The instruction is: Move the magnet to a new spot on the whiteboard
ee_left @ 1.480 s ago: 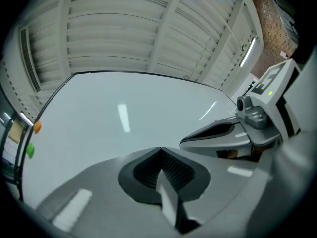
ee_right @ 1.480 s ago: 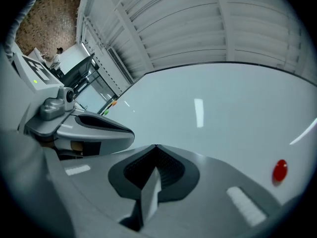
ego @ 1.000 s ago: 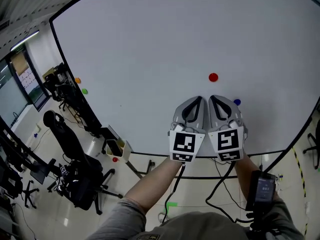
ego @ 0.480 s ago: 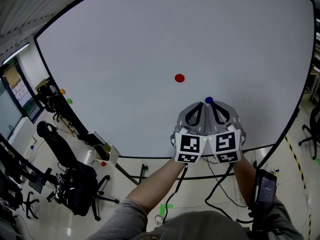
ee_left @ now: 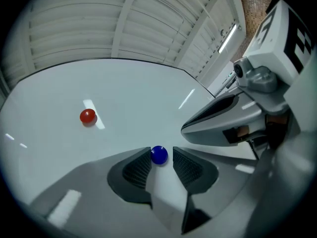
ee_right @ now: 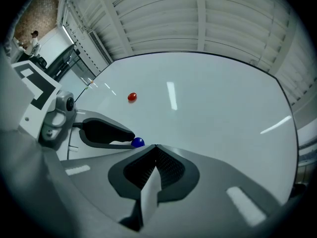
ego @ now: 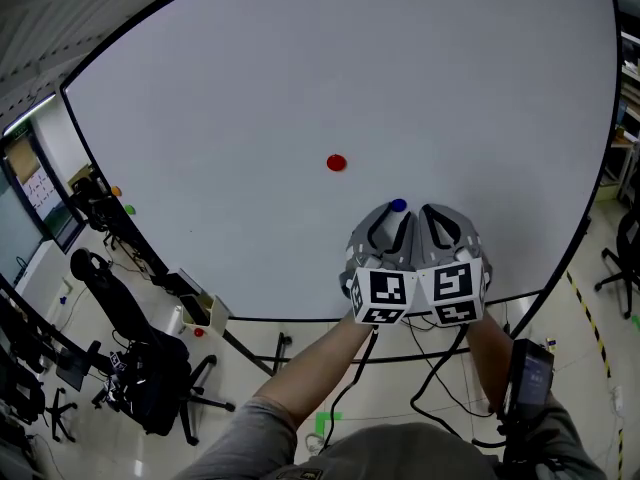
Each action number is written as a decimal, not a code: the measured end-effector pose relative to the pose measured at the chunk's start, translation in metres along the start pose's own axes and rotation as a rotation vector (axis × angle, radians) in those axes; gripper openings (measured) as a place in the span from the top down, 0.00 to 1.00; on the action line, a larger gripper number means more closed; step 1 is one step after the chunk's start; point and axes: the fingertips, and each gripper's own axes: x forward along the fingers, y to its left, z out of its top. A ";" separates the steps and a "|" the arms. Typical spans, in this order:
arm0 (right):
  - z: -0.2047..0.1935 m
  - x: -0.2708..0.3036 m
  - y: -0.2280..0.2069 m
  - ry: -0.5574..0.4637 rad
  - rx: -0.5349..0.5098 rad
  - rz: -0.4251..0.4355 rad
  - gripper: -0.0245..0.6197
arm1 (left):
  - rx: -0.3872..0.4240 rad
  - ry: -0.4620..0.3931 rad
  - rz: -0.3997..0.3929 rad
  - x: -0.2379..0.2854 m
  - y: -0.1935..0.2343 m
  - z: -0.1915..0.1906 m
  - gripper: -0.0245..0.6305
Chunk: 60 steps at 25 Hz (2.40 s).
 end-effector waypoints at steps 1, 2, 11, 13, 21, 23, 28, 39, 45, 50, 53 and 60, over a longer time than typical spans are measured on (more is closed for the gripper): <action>-0.002 0.001 -0.003 0.002 0.001 0.001 0.95 | 0.010 0.000 0.012 0.003 0.000 0.000 0.74; -0.005 0.002 -0.005 0.004 0.001 0.002 0.95 | 0.017 0.001 0.021 0.006 0.000 -0.001 0.73; -0.005 0.004 -0.006 -0.010 -0.002 0.015 0.95 | 0.082 -0.013 0.099 0.002 0.006 -0.002 0.77; -0.003 0.005 -0.005 -0.012 -0.002 0.021 0.95 | 0.082 -0.015 0.093 0.002 0.006 -0.001 0.78; 0.000 0.008 -0.001 -0.020 0.002 0.038 0.95 | 0.055 -0.010 0.059 0.002 0.006 0.000 0.78; 0.002 0.010 0.003 -0.025 0.002 0.043 0.95 | 0.035 -0.006 0.060 0.000 0.011 -0.002 0.78; 0.014 0.015 0.014 -0.044 -0.006 0.060 0.95 | -0.035 0.003 0.077 -0.009 0.033 -0.006 0.78; 0.077 0.043 0.080 -0.115 -0.021 0.162 0.95 | -0.066 -0.008 0.155 -0.049 0.109 -0.001 0.78; 0.105 0.066 0.126 -0.146 -0.025 0.208 0.95 | -0.058 -0.012 0.190 -0.073 0.156 -0.008 0.78; 0.133 0.089 0.164 -0.183 -0.044 0.247 0.95 | -0.058 -0.017 0.244 -0.094 0.205 -0.016 0.78; 0.149 0.101 0.190 -0.207 -0.053 0.269 0.95 | -0.060 -0.023 0.272 -0.108 0.235 -0.022 0.78; 0.189 0.134 0.248 -0.253 -0.061 0.313 0.95 | -0.065 -0.028 0.323 -0.137 0.306 -0.035 0.78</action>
